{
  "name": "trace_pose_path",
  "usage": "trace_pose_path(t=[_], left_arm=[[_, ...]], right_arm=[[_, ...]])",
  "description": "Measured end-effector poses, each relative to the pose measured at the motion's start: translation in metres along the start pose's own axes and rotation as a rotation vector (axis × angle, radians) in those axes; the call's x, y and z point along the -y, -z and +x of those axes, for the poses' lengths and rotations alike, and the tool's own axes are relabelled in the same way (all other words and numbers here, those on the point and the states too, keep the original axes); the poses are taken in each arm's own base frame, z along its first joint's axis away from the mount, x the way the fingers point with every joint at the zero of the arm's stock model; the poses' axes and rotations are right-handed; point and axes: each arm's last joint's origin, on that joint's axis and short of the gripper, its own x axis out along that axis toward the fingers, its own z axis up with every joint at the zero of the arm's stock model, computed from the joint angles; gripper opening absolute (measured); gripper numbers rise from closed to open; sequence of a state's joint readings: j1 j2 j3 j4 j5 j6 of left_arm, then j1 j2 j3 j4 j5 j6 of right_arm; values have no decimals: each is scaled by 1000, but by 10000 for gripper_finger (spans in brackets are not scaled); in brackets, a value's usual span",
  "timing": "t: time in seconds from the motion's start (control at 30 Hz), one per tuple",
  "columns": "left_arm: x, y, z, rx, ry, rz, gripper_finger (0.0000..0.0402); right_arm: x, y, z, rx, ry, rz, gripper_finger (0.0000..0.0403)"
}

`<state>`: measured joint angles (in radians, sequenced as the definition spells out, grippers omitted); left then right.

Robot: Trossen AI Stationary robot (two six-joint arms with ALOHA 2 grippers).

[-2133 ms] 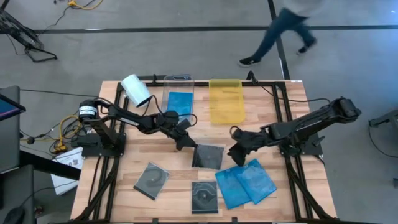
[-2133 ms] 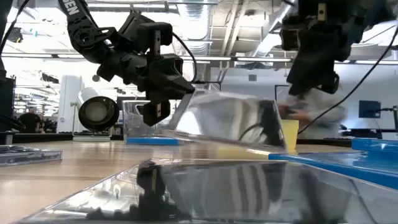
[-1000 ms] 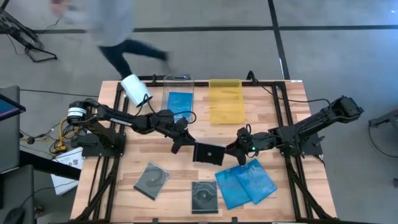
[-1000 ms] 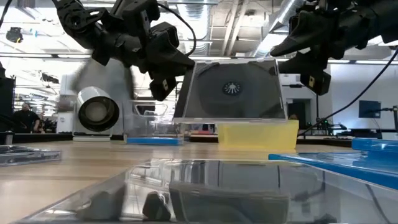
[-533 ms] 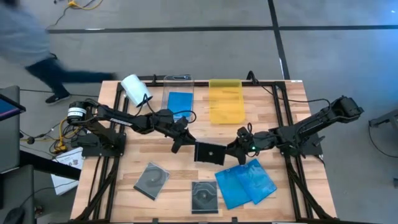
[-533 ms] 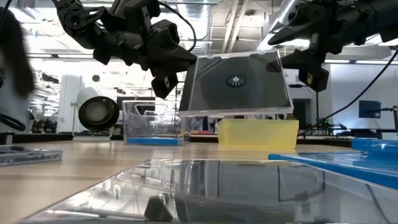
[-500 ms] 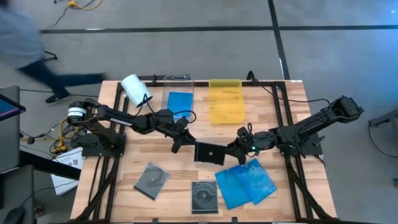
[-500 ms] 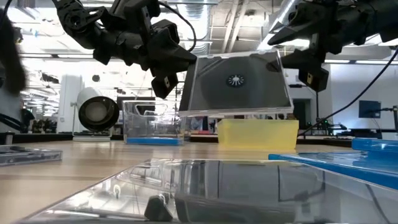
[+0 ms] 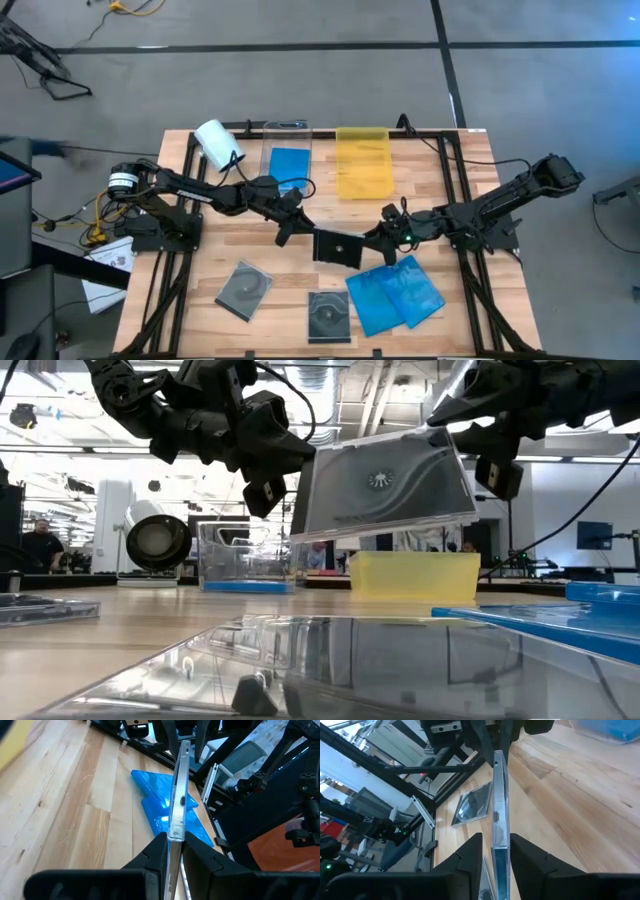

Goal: Pick & place jewel cases by type
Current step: Put the top right black CD case into the yellow bin

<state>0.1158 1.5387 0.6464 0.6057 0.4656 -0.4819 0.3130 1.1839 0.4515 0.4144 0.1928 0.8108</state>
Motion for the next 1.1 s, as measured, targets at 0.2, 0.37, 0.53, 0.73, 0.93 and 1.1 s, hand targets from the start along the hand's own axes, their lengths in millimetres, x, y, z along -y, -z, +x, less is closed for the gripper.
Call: trace_pose_path(t=[0.2, 0.37, 0.53, 0.73, 0.93, 1.1], left_arm=[[0, 0, 0, 0, -1, -1, 40], [0, 0, 0, 0, -2, -4, 40], [0, 0, 0, -1, 0, -7, 40], [0, 0, 0, -1, 0, -14, 40], [0, 0, 0, -1, 0, -14, 40], [0, 0, 0, 0, 2, -23, 41]], right_arm=[[0, 0, 0, 3, -3, -7, 77], [0, 0, 0, 1, -1, -10, 62], [0, 0, 0, -1, 2, -19, 47], [0, 0, 0, -1, 2, -19, 38], [0, 0, 0, -1, 1, -19, 43], [0, 0, 0, -1, 1, -18, 38]])
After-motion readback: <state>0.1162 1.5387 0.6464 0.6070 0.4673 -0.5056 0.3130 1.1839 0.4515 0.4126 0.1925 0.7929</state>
